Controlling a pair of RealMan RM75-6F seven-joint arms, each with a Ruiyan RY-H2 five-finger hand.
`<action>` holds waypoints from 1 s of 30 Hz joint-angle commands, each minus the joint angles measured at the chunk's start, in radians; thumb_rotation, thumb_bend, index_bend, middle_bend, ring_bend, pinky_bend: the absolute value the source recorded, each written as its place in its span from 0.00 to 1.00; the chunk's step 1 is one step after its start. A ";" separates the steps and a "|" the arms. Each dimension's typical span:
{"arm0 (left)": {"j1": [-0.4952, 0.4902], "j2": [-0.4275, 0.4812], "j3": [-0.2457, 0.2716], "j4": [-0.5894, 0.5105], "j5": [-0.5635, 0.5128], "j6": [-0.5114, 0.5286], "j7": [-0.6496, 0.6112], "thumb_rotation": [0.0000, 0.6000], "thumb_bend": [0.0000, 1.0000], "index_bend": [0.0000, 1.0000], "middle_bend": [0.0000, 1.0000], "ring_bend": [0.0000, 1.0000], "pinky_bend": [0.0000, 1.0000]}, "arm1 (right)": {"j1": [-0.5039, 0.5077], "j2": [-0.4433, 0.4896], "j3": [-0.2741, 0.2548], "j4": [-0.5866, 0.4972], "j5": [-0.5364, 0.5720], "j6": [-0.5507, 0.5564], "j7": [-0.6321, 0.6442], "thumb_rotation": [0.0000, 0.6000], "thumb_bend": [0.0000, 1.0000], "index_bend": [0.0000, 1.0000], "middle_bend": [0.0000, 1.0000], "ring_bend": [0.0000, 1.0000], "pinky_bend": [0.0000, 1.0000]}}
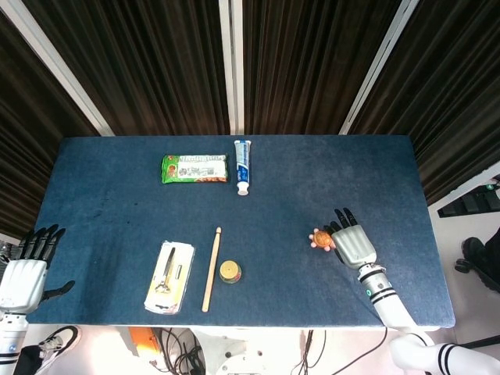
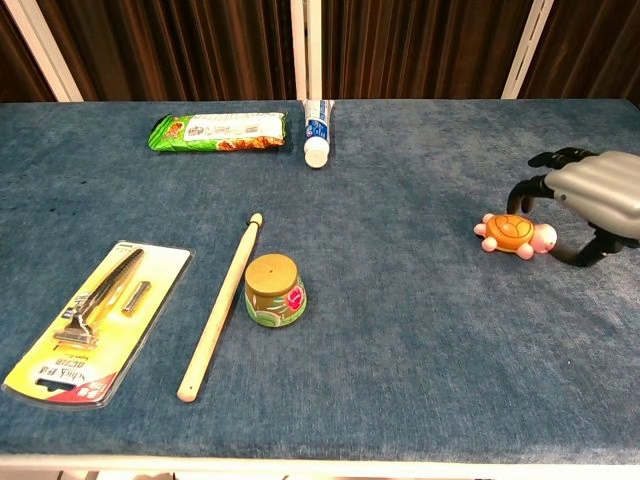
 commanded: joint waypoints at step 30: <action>0.002 -0.005 0.001 0.015 0.000 0.001 -0.019 1.00 0.06 0.06 0.00 0.00 0.00 | -0.028 -0.113 -0.020 0.202 -0.104 0.164 0.119 1.00 0.29 0.75 0.68 0.24 0.00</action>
